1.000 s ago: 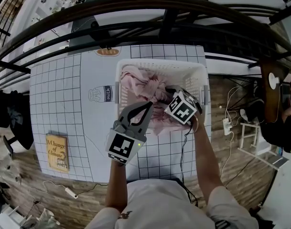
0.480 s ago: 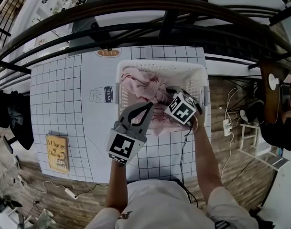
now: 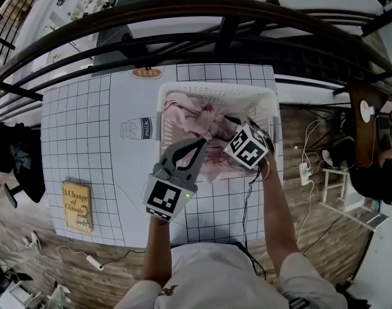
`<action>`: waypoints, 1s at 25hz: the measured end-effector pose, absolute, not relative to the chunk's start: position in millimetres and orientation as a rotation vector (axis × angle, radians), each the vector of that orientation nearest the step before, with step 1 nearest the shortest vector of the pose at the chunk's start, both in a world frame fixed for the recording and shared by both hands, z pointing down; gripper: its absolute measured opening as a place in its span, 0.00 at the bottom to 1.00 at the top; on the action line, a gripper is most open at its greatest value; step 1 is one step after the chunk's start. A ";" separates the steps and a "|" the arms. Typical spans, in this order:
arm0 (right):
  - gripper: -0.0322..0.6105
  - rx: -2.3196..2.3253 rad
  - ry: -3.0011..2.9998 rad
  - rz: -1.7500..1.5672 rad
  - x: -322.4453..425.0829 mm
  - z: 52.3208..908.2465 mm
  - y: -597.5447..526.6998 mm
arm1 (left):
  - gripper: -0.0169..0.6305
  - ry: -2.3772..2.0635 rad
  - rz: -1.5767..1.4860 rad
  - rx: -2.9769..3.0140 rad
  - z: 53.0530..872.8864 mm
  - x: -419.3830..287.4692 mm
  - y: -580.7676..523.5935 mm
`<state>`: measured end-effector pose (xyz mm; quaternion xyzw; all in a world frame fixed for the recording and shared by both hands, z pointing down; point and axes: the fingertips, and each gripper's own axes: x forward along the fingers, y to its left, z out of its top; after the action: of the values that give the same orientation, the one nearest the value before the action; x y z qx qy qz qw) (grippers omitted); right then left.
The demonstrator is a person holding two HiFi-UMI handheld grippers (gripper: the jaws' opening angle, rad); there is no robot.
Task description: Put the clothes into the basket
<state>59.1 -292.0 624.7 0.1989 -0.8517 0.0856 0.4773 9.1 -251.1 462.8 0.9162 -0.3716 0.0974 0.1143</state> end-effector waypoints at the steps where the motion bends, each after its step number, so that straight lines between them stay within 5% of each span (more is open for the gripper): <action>1: 0.53 0.508 -2.094 0.190 59.8 617.7 -294.9 | 0.03 -1.091 0.284 2.687 461.8 8.9 -250.9; 6: 0.49 0.644 -2.206 0.074 59.5 571.5 -305.1 | 0.03 -1.102 0.271 2.695 454.2 6.9 -247.6; 14: 0.11 0.945 -2.527 -0.013 57.3 475.6 -290.3 | 0.03 -1.138 0.217 2.714 431.0 -1.7 -239.9; 25: 0.07 1.120 -2.777 -0.002 72.8 385.8 -235.6 | 0.03 -1.142 0.096 2.774 390.3 -6.8 -215.8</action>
<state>72.8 -235.6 385.8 0.3731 -0.9248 -0.0006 0.0738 -6.8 -215.8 390.3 0.9219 -0.3796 0.0319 0.0701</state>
